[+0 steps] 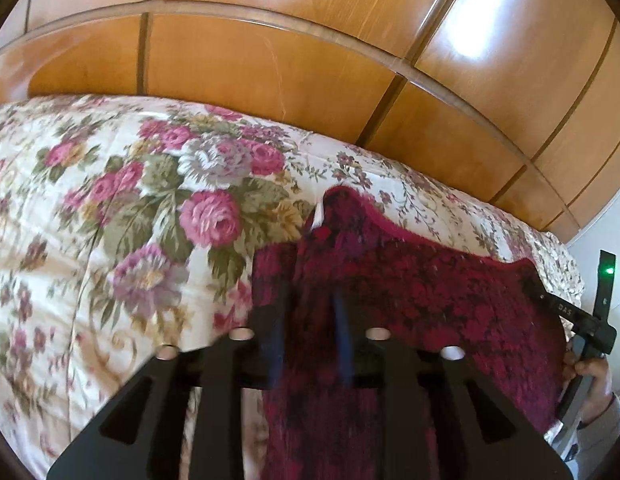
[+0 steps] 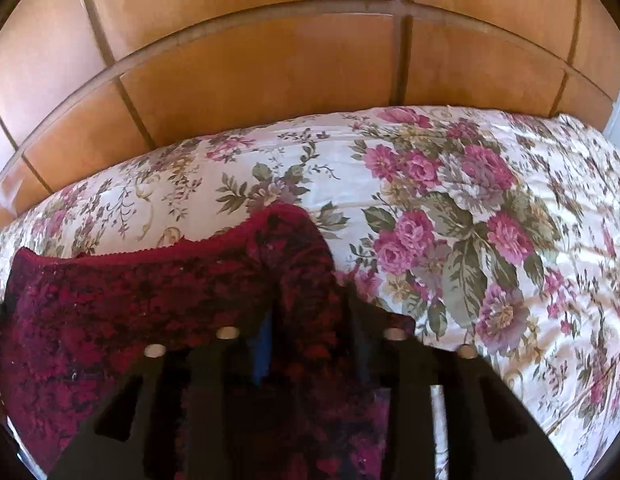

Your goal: Fold small clothes

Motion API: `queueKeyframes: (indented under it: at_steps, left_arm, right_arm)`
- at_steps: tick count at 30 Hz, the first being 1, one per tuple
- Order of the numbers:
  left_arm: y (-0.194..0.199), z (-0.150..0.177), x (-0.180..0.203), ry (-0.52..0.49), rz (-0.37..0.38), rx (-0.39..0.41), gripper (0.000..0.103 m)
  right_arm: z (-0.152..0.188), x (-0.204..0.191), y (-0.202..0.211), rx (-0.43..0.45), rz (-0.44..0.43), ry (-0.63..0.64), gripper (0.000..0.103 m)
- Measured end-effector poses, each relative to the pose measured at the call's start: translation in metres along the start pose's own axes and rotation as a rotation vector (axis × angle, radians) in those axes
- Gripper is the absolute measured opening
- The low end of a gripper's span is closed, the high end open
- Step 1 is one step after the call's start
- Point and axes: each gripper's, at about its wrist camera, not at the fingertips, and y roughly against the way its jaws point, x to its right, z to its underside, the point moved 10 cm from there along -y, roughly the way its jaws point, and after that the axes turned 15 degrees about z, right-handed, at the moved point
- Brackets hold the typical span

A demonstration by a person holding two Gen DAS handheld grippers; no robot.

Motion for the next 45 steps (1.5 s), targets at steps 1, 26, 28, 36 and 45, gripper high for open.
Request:
queueKeyframes:
  at_steps: [1,26,28,36,45]
  left_arm:
    - [0.004,0.003,0.001,0.007,0.009,0.003,0.030]
    - [0.082,0.150,0.010,0.169,0.248,-0.014,0.013]
    - [0.094,0.150,0.015,0.156,0.269,-0.009,0.010]
    - [0.126,0.187,0.027,0.142,0.272,-0.055,0.010]
    - [0.154,0.171,0.033,-0.148,-0.162,-0.012,0.051]
  right_arm:
    - [0.001,0.001,0.006,0.010,-0.014,-0.004,0.040]
    - [0.180,0.062,0.101,-0.085,-0.188,-0.048,0.022]
    - [0.178,0.065,0.112,-0.078,-0.206,-0.040,0.021]
    - [0.215,0.081,0.148,-0.118,-0.237,-0.004,0.020]
    - [0.229,0.083,0.142,-0.139,-0.173,0.020,0.044]
